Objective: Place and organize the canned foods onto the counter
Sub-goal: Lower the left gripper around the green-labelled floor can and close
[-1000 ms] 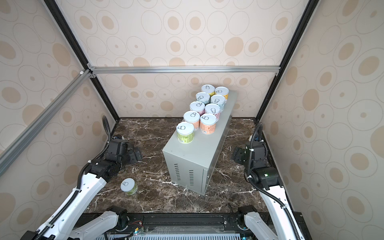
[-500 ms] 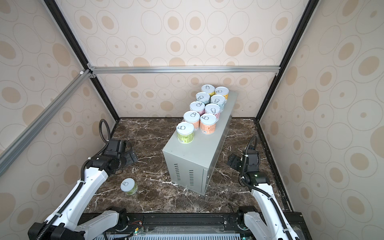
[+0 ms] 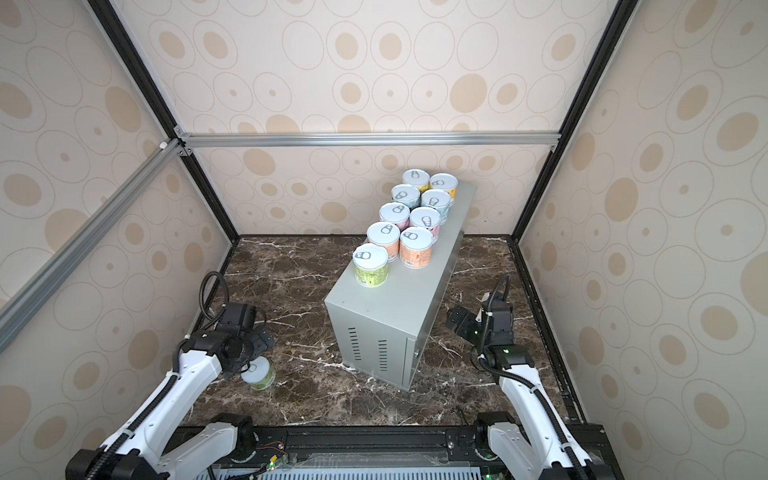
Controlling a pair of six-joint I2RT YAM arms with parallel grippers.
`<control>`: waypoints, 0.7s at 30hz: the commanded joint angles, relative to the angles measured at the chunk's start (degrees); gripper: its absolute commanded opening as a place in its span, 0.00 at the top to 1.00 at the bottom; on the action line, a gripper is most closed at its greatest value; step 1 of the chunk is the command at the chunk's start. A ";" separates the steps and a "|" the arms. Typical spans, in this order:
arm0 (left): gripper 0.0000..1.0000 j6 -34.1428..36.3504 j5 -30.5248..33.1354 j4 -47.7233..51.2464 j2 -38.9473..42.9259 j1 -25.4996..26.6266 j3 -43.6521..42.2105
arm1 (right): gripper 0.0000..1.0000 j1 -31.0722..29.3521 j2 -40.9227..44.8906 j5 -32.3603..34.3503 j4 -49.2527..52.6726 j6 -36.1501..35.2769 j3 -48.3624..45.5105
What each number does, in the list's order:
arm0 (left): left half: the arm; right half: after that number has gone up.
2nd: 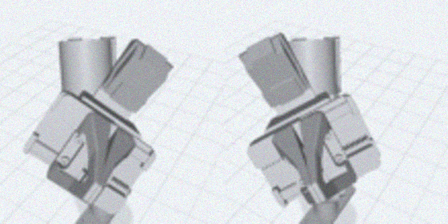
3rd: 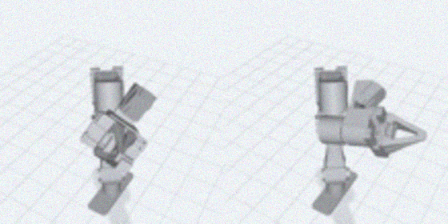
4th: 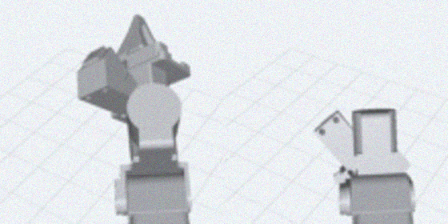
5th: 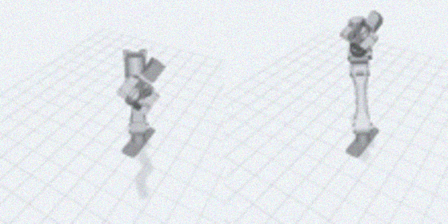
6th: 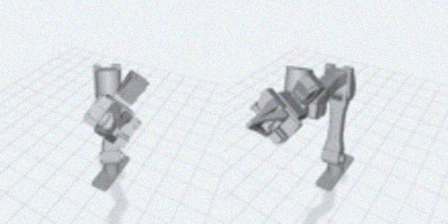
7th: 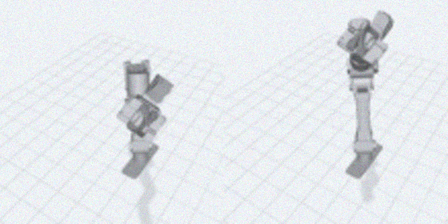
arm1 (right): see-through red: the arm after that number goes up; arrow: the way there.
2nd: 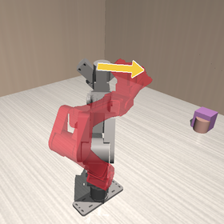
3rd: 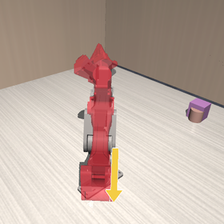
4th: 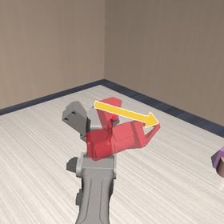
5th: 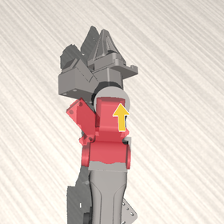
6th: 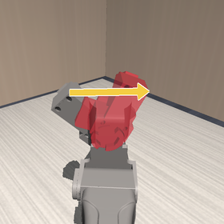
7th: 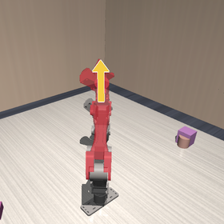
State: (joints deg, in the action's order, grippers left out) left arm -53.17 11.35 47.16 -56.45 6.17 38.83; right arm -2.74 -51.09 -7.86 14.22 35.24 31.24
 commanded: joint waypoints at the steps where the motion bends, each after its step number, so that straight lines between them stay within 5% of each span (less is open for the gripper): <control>1: 0.01 -3.52 -1.19 -0.96 1.00 -0.46 -2.11 | 0.01 -0.42 -0.42 -1.02 -1.30 0.71 -0.34; 21: 0.02 -6.33 -4.59 -10.47 -2.67 -0.46 -9.83 | 0.01 -0.49 -1.03 -1.48 -2.20 0.56 -0.83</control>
State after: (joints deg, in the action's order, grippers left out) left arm -57.58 6.72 38.44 -58.33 6.09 29.15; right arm -2.94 -52.03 -9.23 13.15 35.55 31.20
